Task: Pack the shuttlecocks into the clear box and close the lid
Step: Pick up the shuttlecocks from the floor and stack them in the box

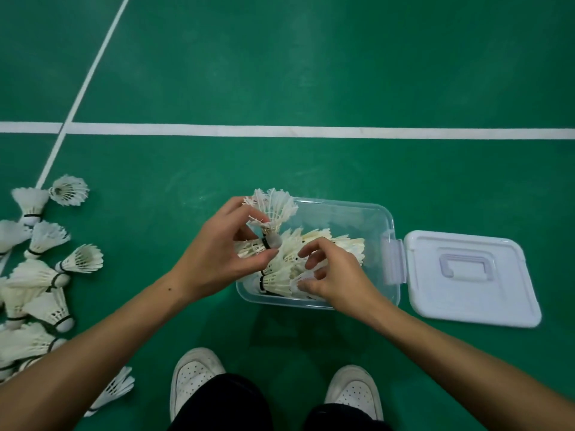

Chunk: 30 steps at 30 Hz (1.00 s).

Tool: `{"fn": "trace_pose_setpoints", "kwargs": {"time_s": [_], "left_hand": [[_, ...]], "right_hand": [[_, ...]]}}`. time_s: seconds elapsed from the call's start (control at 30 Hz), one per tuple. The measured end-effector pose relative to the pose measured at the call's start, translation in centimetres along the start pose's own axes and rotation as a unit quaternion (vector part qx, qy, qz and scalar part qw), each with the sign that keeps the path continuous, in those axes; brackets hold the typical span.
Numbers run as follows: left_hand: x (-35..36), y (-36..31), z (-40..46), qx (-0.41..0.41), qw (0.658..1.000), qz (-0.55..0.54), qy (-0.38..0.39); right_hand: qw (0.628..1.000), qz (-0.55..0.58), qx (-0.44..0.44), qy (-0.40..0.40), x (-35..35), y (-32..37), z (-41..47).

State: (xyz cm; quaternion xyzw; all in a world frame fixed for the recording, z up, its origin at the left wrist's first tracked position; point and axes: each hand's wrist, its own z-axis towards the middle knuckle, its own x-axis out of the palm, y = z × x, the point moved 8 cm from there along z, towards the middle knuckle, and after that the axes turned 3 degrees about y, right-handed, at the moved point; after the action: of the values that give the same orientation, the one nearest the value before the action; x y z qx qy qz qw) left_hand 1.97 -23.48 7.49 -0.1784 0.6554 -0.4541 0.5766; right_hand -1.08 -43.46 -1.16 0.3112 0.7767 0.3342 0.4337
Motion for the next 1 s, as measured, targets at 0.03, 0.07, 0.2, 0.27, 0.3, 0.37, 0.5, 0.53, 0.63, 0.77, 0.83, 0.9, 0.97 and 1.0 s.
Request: {"fn": "trace_pose_setpoints", "kwargs": {"time_s": [0.03, 0.07, 0.2, 0.27, 0.3, 0.37, 0.5, 0.53, 0.63, 0.77, 0.83, 0.9, 0.97, 1.0], "left_hand": [[0.0, -0.1, 0.0, 0.001, 1.000, 0.000, 0.003], [0.1, -0.2, 0.0, 0.003, 1.000, 0.001, 0.006], [0.4, -0.1, 0.2, -0.005, 1.000, 0.003, 0.017], [0.4, 0.0, 0.3, -0.006, 1.000, 0.008, 0.024], [0.4, 0.0, 0.3, -0.006, 0.999, 0.010, 0.030], [0.4, 0.1, 0.5, -0.011, 0.999, 0.016, 0.047], [0.6, -0.1, 0.8, -0.017, 0.996, 0.036, 0.084], [0.8, -0.3, 1.0, -0.018, 0.995, 0.046, 0.092], [1.5, -1.0, 1.7, -0.012, 0.988, 0.096, 0.119], [3.6, -1.3, 3.0, -0.019, 0.968, 0.178, 0.175], [4.5, -1.6, 3.7, -0.019, 0.962, 0.189, 0.194], [5.2, -2.0, 4.1, -0.013, 0.960, 0.183, 0.213], [5.9, -2.2, 4.4, -0.009, 0.959, 0.164, 0.229], [6.2, -2.3, 4.3, -0.007, 0.960, 0.147, 0.237]], "right_hand": [[1.000, 0.011, 0.013, 0.012, 0.3, -0.1, 0.5], [0.999, 0.018, 0.023, 0.022, 0.6, -0.2, 0.9], [0.998, 0.030, 0.041, 0.049, 1.7, -0.4, 1.8], [0.997, 0.036, 0.038, 0.060, 1.8, -0.4, 1.8], [0.996, 0.043, 0.035, 0.067, 1.7, -0.2, 1.7], [0.995, 0.056, 0.022, 0.084, 1.3, 0.1, 1.2], [0.994, 0.069, -0.002, 0.082, -1.0, 0.9, -0.4], [0.995, 0.068, -0.006, 0.069, -2.1, 0.9, -0.9], [0.997, 0.069, -0.036, 0.004, -5.5, 1.8, -2.1], [0.991, 0.056, -0.106, -0.059, -7.6, 3.9, -2.9], [0.990, 0.010, -0.131, -0.058, -7.1, 4.6, -2.6], [0.987, -0.024, -0.145, -0.058, -6.5, 4.8, -2.1], [0.984, -0.048, -0.159, -0.065, -6.0, 4.6, -1.7], [0.982, -0.059, -0.166, -0.070, -6.0, 4.5, -1.6]]}}
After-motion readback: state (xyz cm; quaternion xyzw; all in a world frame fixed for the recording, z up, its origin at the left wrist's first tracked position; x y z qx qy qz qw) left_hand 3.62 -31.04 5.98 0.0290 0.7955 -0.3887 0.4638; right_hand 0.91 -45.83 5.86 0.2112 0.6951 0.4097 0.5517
